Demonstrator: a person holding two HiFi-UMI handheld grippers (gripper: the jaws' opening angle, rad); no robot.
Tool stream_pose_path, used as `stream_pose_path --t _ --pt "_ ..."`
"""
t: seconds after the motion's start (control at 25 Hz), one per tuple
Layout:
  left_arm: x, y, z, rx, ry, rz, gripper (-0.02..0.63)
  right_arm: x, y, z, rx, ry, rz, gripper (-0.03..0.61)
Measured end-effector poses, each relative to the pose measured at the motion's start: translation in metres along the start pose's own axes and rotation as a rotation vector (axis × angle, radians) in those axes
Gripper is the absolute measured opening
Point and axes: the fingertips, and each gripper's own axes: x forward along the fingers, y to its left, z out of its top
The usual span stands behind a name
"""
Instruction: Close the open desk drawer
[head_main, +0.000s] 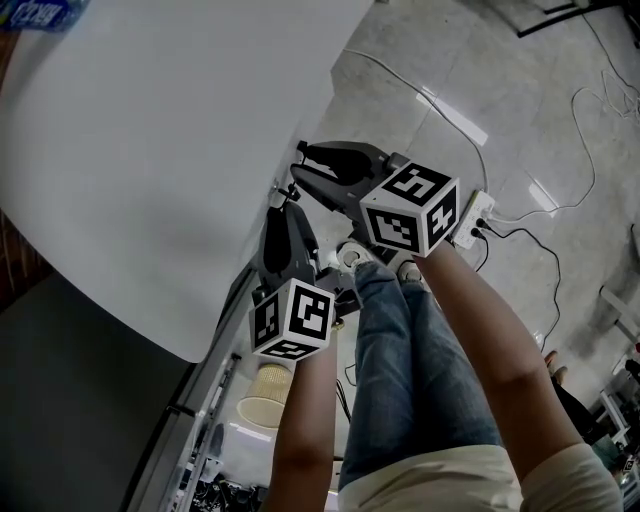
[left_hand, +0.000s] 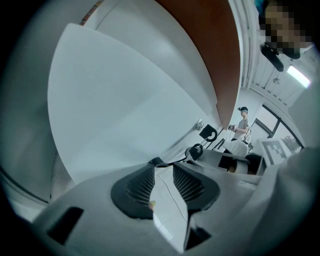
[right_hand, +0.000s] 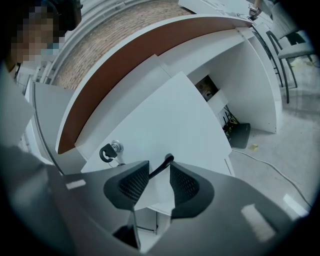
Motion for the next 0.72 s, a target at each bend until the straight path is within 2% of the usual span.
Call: stream_pose_path --t 0.72 --pt "0.017 0.02 0.023 -0.002 -0.032 0.027 0.114 0.033 -0.001 0.01 -0.023 0.012 -0.006 0.14"
